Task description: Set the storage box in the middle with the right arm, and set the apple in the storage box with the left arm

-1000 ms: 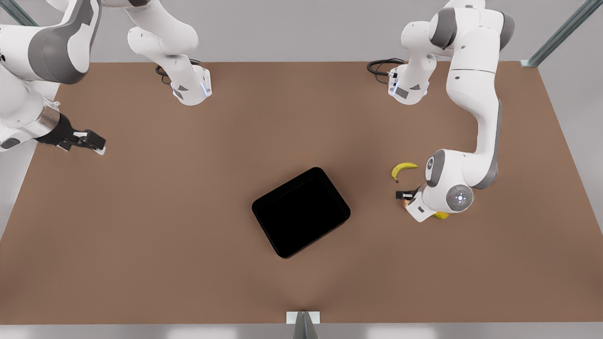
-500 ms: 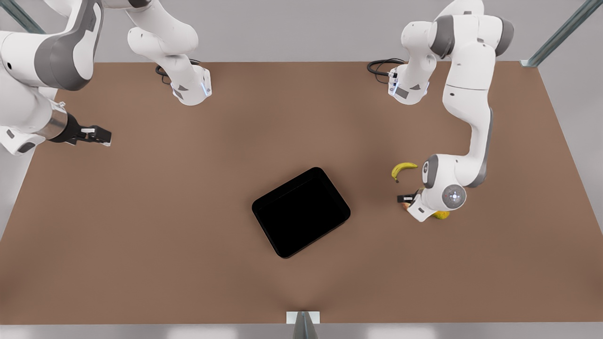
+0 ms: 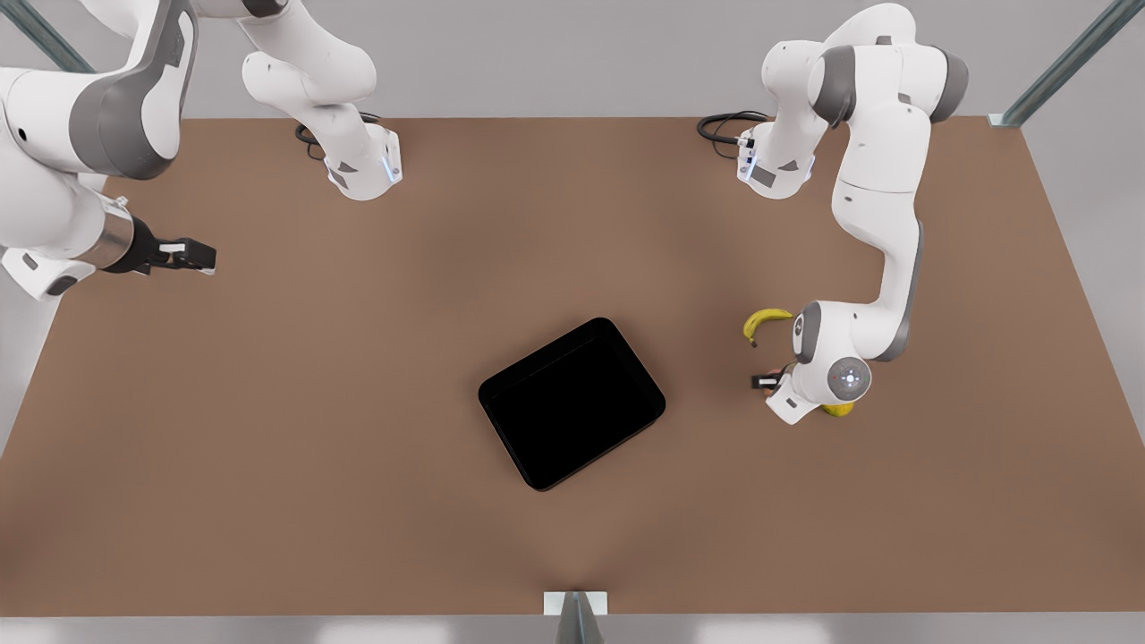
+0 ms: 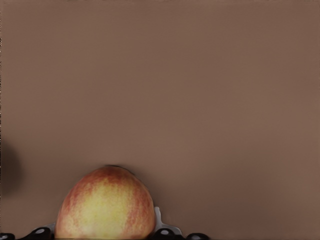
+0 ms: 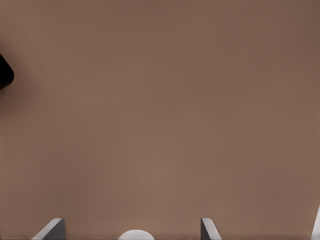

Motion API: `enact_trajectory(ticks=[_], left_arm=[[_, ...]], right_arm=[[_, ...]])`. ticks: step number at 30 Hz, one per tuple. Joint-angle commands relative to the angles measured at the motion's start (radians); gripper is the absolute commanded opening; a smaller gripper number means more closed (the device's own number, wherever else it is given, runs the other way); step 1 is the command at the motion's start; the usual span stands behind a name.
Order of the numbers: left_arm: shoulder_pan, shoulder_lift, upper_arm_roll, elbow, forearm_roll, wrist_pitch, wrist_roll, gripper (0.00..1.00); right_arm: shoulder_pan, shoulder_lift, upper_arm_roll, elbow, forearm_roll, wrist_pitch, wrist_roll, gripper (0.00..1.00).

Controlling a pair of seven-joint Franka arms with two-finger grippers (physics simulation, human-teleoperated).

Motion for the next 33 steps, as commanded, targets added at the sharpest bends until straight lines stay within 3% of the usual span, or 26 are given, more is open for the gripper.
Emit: enact_trajectory(ticks=[1, 4, 7, 9, 11, 16, 21, 22, 24, 26, 28, 29, 30, 31, 32, 33], left_arm=[[-0.001, -0.003, 0.000, 0.001, -0.005, 0.005, 0.003, 0.58], [-0.001, -0.015, 0.000, 0.002, -0.005, -0.002, 0.003, 0.58], [-0.050, -0.148, -0.009, 0.027, -0.006, -0.074, -0.154, 0.58], [-0.067, -0.185, -0.113, 0.093, -0.006, -0.140, -0.356, 0.60], [-0.199, -0.106, -0.121, 0.335, -0.002, -0.327, -0.563, 0.60], [-0.455, 0.178, -0.123, 0.726, -0.005, -0.309, -0.927, 0.60], [-0.458, 0.273, -0.123, 0.766, -0.003, -0.169, -0.930, 0.61], [-0.458, 0.273, -0.123, 0.766, -0.003, -0.168, -0.929, 1.00], [-0.457, 0.263, -0.123, 0.765, 0.000, -0.185, -0.926, 1.00], [-0.446, 0.214, -0.109, 0.765, 0.006, -0.284, -0.904, 1.00], [-0.256, -0.094, -0.026, 0.766, 0.006, -0.822, -0.470, 1.00], [-0.251, -0.182, 0.123, 0.768, 0.020, -0.968, -0.220, 1.00], [-0.251, -0.219, 0.189, 0.769, 0.022, -1.028, -0.169, 1.00], [-0.201, -0.282, 0.180, 0.798, 0.017, -1.074, -0.169, 1.00], [-0.030, -0.348, -0.059, 0.752, 0.078, -1.090, -0.171, 1.00], [0.051, -0.394, -0.150, 0.726, 0.104, -1.102, -0.148, 1.00]], right_arm=[[-0.001, 0.000, -0.001, 0.000, 0.001, -0.003, -0.030, 1.00], [-0.001, 0.004, -0.001, 0.000, 0.001, -0.003, -0.030, 1.00], [-0.003, 0.004, -0.001, 0.000, 0.001, -0.003, -0.030, 1.00], [-0.003, 0.004, -0.001, 0.001, 0.001, -0.003, -0.030, 1.00], [-0.003, 0.002, -0.001, 0.001, 0.001, 0.000, -0.030, 1.00], [-0.003, 0.002, -0.001, 0.001, 0.001, -0.003, -0.030, 1.00], [-0.003, 0.007, -0.001, 0.001, 0.003, -0.002, -0.028, 1.00], [-0.003, 0.007, -0.001, 0.001, 0.003, -0.002, -0.028, 1.00], [-0.003, 0.007, -0.001, 0.001, 0.003, -0.002, -0.030, 1.00], [-0.004, 0.007, -0.001, 0.001, 0.003, -0.003, -0.030, 1.00], [-0.004, 0.007, -0.001, 0.001, 0.003, -0.002, -0.030, 1.00], [-0.004, 0.007, -0.001, 0.001, 0.003, -0.002, -0.030, 1.00], [-0.004, 0.007, -0.001, 0.001, 0.003, -0.002, -0.030, 1.00], [-0.004, 0.007, -0.001, 0.001, 0.003, -0.002, -0.030, 1.00], [-0.004, 0.007, -0.001, 0.001, 0.003, -0.002, -0.030, 1.00], [-0.004, 0.007, -0.001, 0.001, 0.003, -0.002, -0.030, 1.00]])
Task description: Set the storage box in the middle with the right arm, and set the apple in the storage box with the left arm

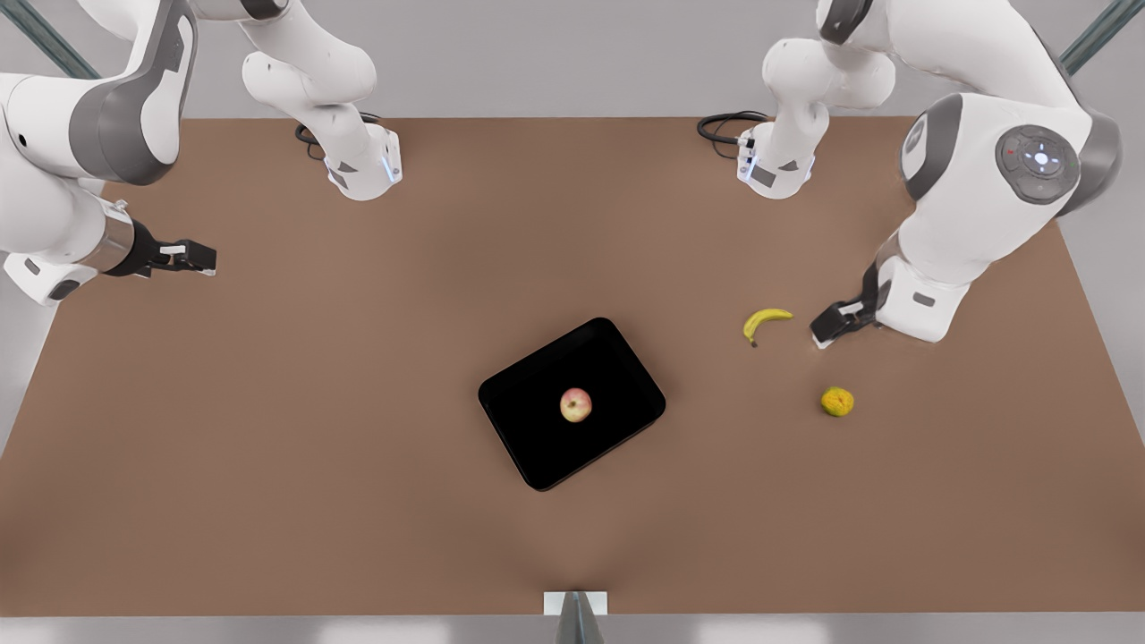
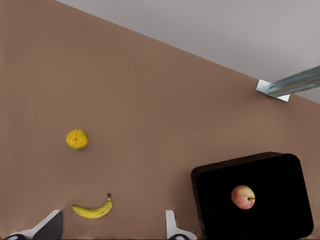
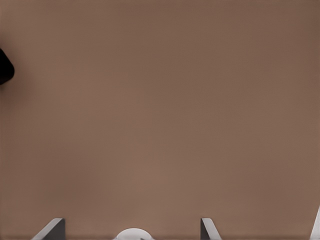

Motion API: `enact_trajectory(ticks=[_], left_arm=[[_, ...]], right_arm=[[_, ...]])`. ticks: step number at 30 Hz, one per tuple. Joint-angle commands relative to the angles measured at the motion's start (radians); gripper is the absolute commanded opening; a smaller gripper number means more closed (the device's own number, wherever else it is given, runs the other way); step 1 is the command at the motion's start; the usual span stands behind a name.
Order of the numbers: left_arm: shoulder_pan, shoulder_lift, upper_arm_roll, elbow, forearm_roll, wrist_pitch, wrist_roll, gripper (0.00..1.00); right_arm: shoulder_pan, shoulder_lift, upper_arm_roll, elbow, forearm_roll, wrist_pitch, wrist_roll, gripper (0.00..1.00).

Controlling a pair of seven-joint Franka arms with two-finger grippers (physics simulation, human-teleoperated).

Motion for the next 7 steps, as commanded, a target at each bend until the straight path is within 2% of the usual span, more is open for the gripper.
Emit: enact_trajectory(ticks=[1, 3, 7], left_arm=[[0.066, -0.109, -0.073, -0.085, 0.059, -0.311, 0.429, 1.00], [0.066, -0.104, -0.021, -0.066, 0.029, -0.324, 0.428, 1.00], [0.067, -0.092, -0.019, -0.054, 0.026, -0.324, 0.426, 1.00]], right_arm=[[0.000, -0.001, -0.001, 0.000, 0.000, 0.000, -0.005, 1.00], [0.000, -0.001, -0.001, 0.000, 0.000, 0.000, -0.005, 1.00], [0.000, -0.001, -0.001, 0.000, 0.000, 0.000, -0.005, 1.00]])
